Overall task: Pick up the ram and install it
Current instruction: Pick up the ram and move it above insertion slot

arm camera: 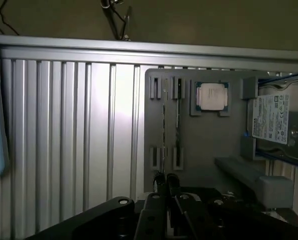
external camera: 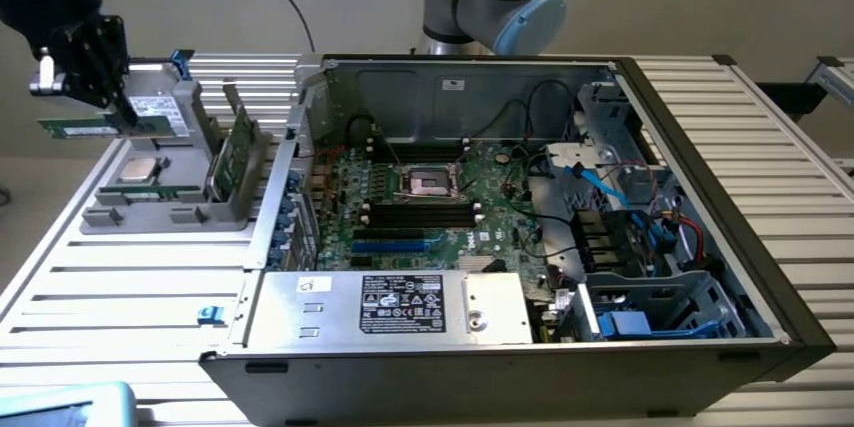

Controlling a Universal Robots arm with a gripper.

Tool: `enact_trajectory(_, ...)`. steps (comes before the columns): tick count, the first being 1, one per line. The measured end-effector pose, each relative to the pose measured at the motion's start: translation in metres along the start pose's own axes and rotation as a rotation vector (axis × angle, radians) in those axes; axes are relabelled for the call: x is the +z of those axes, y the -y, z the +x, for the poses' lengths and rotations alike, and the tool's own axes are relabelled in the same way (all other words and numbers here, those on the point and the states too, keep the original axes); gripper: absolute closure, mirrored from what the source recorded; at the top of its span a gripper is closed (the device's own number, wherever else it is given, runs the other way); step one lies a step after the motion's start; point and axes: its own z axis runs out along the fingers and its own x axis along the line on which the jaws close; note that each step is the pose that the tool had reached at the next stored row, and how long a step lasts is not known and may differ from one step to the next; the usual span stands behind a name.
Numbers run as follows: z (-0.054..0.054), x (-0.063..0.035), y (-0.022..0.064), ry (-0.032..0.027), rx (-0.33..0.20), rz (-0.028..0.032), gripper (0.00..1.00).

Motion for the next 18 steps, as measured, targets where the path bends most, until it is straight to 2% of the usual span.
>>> enact_trajectory(5, -0.001, -0.0232, 0.0148, 0.0001, 0.000, -0.0025, 0.87)
enact_trajectory(9, -0.001, -0.0388, 0.0282, 0.0002, 0.000, -0.0068, 0.87)
enact_trajectory(14, -0.001, -0.0527, 0.0457, 0.0003, 0.001, -0.0157, 0.87)
enact_trajectory(18, -0.001, -0.0573, 0.0610, 0.0004, 0.001, -0.0194, 0.87)
